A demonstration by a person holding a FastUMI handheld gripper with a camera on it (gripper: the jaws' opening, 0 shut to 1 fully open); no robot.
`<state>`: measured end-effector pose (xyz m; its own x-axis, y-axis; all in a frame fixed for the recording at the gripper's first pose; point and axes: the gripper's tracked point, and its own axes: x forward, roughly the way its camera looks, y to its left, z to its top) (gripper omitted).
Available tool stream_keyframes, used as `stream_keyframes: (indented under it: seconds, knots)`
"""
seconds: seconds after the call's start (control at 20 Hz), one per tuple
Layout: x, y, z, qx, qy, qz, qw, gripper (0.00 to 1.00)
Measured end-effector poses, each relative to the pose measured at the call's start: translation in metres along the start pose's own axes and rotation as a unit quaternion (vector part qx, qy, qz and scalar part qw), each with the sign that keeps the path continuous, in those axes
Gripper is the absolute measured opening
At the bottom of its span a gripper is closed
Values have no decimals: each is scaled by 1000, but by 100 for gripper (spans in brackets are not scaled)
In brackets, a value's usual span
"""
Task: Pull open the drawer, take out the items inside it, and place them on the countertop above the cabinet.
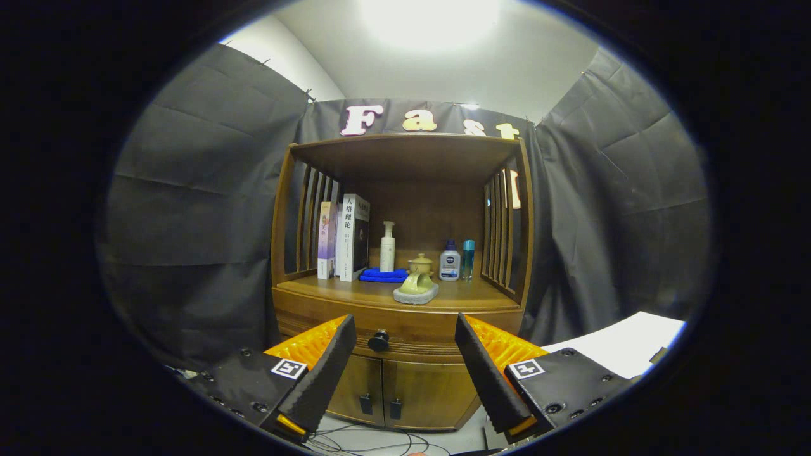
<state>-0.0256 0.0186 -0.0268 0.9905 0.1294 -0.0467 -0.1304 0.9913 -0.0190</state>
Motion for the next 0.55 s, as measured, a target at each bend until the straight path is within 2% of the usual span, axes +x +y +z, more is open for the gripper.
stream_keyframes:
  seconds: [0.55]
  knots:
    - [0,-3,-6,20,0,-4,1000,100]
